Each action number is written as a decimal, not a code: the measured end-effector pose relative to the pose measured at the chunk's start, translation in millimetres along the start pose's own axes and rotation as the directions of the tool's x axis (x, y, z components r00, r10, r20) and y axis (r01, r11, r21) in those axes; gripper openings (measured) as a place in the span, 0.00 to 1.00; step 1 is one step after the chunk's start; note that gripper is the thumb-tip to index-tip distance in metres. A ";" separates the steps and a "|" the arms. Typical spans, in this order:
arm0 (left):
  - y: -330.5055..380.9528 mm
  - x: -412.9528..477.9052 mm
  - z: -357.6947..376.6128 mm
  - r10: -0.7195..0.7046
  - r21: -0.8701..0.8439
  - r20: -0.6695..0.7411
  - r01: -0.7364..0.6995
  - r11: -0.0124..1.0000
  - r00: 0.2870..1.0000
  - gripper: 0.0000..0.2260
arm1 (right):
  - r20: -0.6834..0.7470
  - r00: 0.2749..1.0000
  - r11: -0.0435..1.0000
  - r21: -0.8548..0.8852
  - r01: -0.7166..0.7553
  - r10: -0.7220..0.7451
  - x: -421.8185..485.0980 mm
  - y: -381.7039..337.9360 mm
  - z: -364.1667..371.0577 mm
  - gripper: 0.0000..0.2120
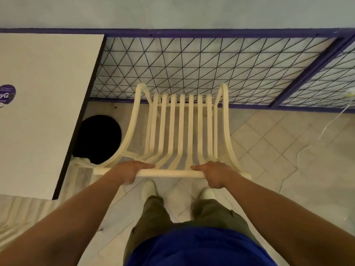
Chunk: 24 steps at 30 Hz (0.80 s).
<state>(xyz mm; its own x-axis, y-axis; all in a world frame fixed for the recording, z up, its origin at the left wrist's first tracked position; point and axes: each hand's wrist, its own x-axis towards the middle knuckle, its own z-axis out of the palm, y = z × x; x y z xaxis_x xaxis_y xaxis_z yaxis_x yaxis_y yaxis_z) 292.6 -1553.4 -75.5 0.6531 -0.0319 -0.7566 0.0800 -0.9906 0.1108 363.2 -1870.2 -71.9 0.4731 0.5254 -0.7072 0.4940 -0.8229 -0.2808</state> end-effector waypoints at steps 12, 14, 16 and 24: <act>70.2 2.9 12.3 -0.021 -0.011 0.010 0.021 1.000 1.000 0.39 | 0.022 0.999 0.995 -0.098 -0.027 0.029 -13.2 62.3 -12.8 0.38; 76.5 5.7 14.4 -0.007 -0.018 0.017 0.008 1.000 1.000 0.39 | 0.028 0.998 0.993 -0.106 -0.048 0.051 -14.9 67.3 -13.3 0.37; 77.3 7.3 13.8 -0.005 -0.025 0.029 0.006 1.000 1.000 0.39 | 0.029 0.997 0.992 -0.106 -0.062 0.065 -14.5 68.7 -14.1 0.38; 75.6 5.9 13.0 0.015 -0.021 0.029 -0.014 1.000 0.999 0.38 | -0.012 0.991 0.983 -0.123 -0.135 0.134 -14.0 65.2 -8.9 0.37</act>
<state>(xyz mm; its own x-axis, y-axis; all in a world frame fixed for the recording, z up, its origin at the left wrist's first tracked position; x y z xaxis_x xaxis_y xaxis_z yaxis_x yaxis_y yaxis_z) 292.6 -1630.2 -79.9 0.6320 -0.0502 -0.7734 0.0867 -0.9871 0.1349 395.3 -1929.3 -74.5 0.5442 0.4129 -0.7303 0.5120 -0.8531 -0.1007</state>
